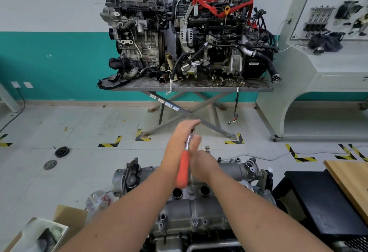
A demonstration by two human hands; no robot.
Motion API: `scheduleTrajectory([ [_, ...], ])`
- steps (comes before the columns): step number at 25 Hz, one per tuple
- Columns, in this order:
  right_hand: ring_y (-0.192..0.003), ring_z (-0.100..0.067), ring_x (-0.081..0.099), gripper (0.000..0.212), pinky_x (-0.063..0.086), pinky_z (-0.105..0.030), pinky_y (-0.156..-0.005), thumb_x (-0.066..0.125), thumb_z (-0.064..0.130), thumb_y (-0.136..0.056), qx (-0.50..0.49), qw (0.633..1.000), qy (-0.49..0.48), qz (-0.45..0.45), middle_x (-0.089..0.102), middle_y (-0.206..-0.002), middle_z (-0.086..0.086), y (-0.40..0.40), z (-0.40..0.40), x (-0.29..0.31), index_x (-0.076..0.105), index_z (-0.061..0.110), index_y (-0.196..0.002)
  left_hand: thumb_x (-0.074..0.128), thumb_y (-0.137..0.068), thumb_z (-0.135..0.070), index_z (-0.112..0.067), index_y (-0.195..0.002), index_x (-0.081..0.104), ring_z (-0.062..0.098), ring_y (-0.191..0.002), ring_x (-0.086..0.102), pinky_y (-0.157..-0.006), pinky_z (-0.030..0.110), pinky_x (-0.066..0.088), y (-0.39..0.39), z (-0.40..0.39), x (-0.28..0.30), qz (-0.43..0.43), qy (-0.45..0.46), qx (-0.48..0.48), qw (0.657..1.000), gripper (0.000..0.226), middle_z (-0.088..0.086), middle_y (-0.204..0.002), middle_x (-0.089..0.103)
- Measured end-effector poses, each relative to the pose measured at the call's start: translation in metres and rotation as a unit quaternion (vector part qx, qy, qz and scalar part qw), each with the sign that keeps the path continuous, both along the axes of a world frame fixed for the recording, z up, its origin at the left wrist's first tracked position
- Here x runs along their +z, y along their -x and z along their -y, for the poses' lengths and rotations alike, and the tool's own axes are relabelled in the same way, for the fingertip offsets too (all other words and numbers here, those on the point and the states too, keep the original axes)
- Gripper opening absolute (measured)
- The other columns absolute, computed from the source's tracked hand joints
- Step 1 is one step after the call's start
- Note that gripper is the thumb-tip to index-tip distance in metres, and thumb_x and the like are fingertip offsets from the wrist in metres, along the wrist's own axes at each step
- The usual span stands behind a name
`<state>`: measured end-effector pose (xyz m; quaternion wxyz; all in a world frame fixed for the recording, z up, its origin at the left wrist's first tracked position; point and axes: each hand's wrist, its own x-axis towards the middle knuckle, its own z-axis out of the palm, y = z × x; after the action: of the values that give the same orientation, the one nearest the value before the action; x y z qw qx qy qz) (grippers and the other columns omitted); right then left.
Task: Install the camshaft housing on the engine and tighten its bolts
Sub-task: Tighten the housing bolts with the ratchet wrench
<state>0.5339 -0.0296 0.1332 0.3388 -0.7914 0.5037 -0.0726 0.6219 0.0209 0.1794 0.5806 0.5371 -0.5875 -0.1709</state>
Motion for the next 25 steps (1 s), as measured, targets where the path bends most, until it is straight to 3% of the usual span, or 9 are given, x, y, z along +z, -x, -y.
scheduleTrajectory([
  [2, -0.078, -0.026, 0.050, 0.030, 0.038, -0.032, -0.069, 0.039, 0.026, -0.099, 0.018, 0.997, 0.045, -0.055, 0.049, -0.070, 0.004, 0.001, 0.012, -0.009, 0.048, 0.021, -0.071, 0.032, -0.093, -0.056, -0.061, -0.115, 0.055, 0.007, -0.094, 0.066, -0.084, 0.023, 0.052, 0.005, 0.001, 0.000, -0.148, -0.040, 0.006, 0.988, 0.032, -0.015, -0.100, 0.070],
  [3, -0.077, -0.026, 0.050, 0.033, 0.036, -0.031, -0.068, 0.040, 0.026, -0.098, 0.024, 0.996, 0.061, -0.054, 0.049, -0.067, 0.005, -0.001, 0.012, -0.010, 0.045, 0.020, -0.065, 0.029, -0.091, -0.063, -0.061, -0.110, 0.059, 0.011, -0.091, 0.067, -0.085, 0.027, 0.053, 0.006, 0.003, 0.000, -0.201, -0.066, 0.009, 0.977, 0.035, -0.008, -0.094, 0.073],
  [6, -0.075, -0.027, 0.051, 0.040, 0.034, -0.031, -0.066, 0.044, 0.033, -0.098, 0.002, 0.998, 0.049, -0.033, 0.048, -0.061, 0.006, -0.004, 0.009, -0.012, 0.042, 0.020, -0.061, 0.028, -0.087, -0.071, -0.040, -0.085, 0.075, 0.021, -0.083, 0.067, -0.098, 0.052, 0.048, 0.001, 0.011, 0.003, -0.312, -0.132, 0.012, 0.941, 0.057, 0.003, -0.078, 0.072],
  [8, -0.075, -0.026, 0.053, 0.042, 0.036, -0.032, -0.066, 0.044, 0.037, -0.100, -0.003, 0.999, 0.030, -0.030, 0.051, -0.063, 0.005, 0.001, 0.015, -0.015, 0.044, 0.020, -0.062, 0.028, -0.090, -0.067, -0.033, -0.068, 0.074, 0.022, -0.077, 0.065, -0.098, 0.057, 0.046, -0.005, 0.014, 0.008, -0.324, -0.160, 0.007, 0.932, 0.061, 0.004, -0.070, 0.069],
  [11, -0.076, -0.025, 0.054, 0.042, 0.036, -0.032, -0.066, 0.044, 0.040, -0.101, 0.003, 0.999, 0.033, -0.037, 0.052, -0.064, 0.005, -0.003, 0.013, -0.015, 0.045, 0.022, -0.063, 0.026, -0.092, -0.062, -0.035, -0.059, 0.069, 0.023, -0.074, 0.065, -0.094, 0.052, 0.050, -0.014, 0.016, 0.018, -0.281, -0.196, -0.015, 0.939, 0.061, 0.003, -0.063, 0.066],
  [15, -0.077, -0.025, 0.053, 0.040, 0.036, -0.032, -0.067, 0.044, 0.041, -0.100, 0.005, 0.998, 0.039, -0.041, 0.050, -0.065, 0.007, -0.003, 0.014, -0.017, 0.044, 0.023, -0.064, 0.032, -0.098, -0.040, -0.019, -0.097, 0.057, 0.024, -0.072, 0.074, -0.088, 0.043, 0.052, -0.024, 0.026, 0.036, -0.232, -0.275, -0.026, 0.933, 0.034, 0.002, -0.058, 0.062],
  [19, -0.078, -0.025, 0.053, 0.040, 0.036, -0.032, -0.067, 0.045, 0.042, -0.099, 0.005, 0.998, 0.037, -0.046, 0.049, -0.066, 0.007, -0.002, 0.015, -0.017, 0.044, 0.024, -0.063, 0.035, -0.096, -0.024, -0.015, -0.102, 0.052, 0.024, -0.074, 0.075, -0.086, 0.041, 0.055, -0.026, 0.031, 0.054, -0.157, -0.331, -0.023, 0.930, 0.021, 0.002, -0.060, 0.066],
  [23, -0.080, -0.025, 0.057, 0.038, 0.041, -0.034, -0.068, 0.046, 0.043, -0.098, -0.002, 0.998, 0.032, -0.046, 0.057, -0.072, 0.003, -0.003, 0.015, -0.017, 0.049, 0.023, -0.066, 0.035, -0.094, -0.024, -0.015, -0.097, 0.055, 0.020, -0.081, 0.075, -0.085, 0.041, 0.052, -0.025, 0.033, 0.069, -0.007, -0.366, -0.050, 0.929, 0.022, 0.002, -0.068, 0.072],
  [25, -0.080, -0.025, 0.057, 0.038, 0.040, -0.034, -0.067, 0.046, 0.042, -0.099, -0.003, 0.999, 0.026, -0.046, 0.056, -0.071, 0.004, -0.003, 0.016, -0.017, 0.049, 0.023, -0.065, 0.035, -0.095, -0.026, -0.014, -0.093, 0.056, 0.025, -0.086, 0.072, -0.075, 0.037, 0.051, -0.024, 0.035, 0.078, 0.084, -0.380, -0.061, 0.919, 0.024, 0.001, -0.071, 0.075],
])
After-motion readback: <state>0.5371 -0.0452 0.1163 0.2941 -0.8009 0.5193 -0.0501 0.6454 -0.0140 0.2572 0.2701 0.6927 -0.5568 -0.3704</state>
